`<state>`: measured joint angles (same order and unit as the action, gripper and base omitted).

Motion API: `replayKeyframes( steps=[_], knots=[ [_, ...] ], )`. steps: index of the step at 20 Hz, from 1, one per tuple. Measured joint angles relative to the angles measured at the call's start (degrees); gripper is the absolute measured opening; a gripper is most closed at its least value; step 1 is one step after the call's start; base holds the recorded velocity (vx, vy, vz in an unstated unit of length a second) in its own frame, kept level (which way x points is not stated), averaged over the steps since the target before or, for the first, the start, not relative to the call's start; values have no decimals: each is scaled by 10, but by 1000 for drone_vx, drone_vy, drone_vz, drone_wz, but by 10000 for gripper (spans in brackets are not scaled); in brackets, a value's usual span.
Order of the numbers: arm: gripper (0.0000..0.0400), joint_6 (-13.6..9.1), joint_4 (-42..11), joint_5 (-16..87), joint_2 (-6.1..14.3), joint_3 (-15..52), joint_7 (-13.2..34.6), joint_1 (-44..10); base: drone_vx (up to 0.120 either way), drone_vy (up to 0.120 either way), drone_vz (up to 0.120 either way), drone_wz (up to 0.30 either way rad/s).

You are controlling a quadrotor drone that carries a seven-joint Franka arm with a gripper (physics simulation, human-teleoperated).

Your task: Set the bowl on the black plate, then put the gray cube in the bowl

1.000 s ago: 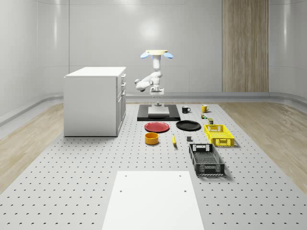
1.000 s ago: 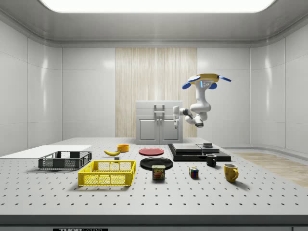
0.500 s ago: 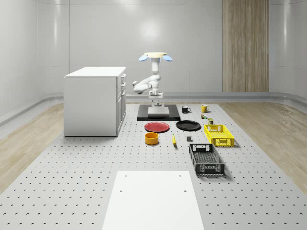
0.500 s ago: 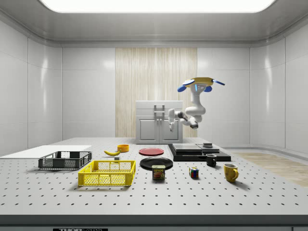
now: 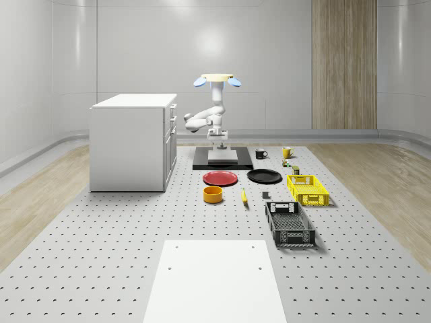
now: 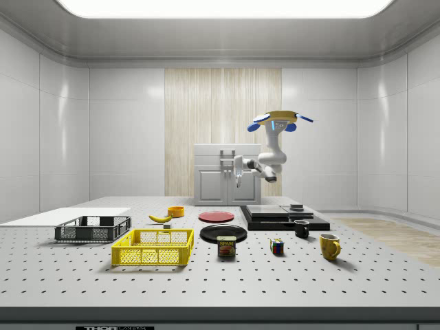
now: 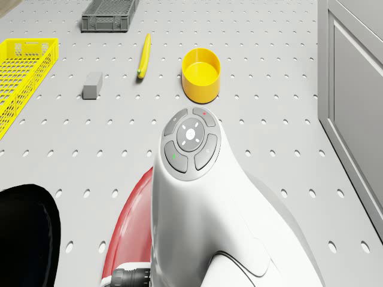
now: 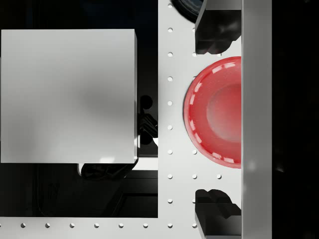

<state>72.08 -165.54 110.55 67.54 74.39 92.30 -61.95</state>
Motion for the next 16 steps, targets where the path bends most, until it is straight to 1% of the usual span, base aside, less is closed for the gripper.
replayKeyframes(
  steps=[16],
  knots=[
    [400, 38, 3, -21, 42, 12, 12, -13, 120, 0, 0, 0]
  ],
)
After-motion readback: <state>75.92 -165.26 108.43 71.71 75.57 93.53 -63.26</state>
